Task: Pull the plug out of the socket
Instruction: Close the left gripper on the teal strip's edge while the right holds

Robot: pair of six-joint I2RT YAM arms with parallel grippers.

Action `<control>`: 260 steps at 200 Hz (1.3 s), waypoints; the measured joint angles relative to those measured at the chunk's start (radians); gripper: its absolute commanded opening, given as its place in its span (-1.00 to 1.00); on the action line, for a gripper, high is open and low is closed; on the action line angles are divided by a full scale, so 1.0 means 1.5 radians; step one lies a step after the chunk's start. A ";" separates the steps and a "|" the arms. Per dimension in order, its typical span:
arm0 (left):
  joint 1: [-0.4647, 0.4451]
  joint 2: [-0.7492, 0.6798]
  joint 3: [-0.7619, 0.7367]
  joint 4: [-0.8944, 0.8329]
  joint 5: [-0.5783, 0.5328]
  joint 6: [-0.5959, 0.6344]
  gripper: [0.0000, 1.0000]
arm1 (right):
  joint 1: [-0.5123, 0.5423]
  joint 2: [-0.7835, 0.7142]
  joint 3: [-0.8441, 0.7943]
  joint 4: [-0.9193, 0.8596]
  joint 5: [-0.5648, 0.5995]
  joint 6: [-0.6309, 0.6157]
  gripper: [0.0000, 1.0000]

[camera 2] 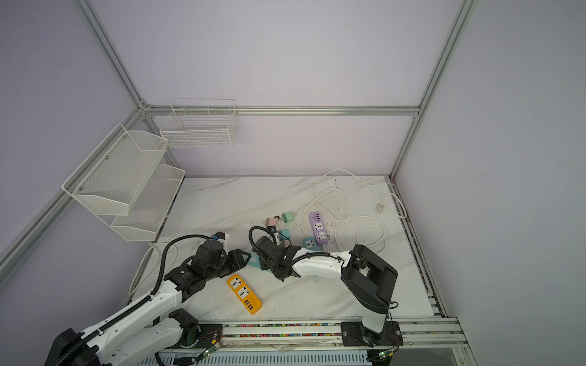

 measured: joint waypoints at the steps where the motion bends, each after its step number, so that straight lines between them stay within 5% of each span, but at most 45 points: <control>1: 0.000 0.001 0.000 0.000 0.000 0.001 0.00 | 0.000 0.000 0.000 0.000 0.000 0.000 -0.02; 143: 0.010 0.156 0.010 0.039 -0.036 0.068 0.10 | 0.010 0.008 0.014 -0.045 -0.022 -0.016 0.09; 260: 0.016 0.229 0.033 0.092 -0.014 0.082 0.06 | 0.010 0.024 0.016 -0.043 -0.025 -0.025 -0.12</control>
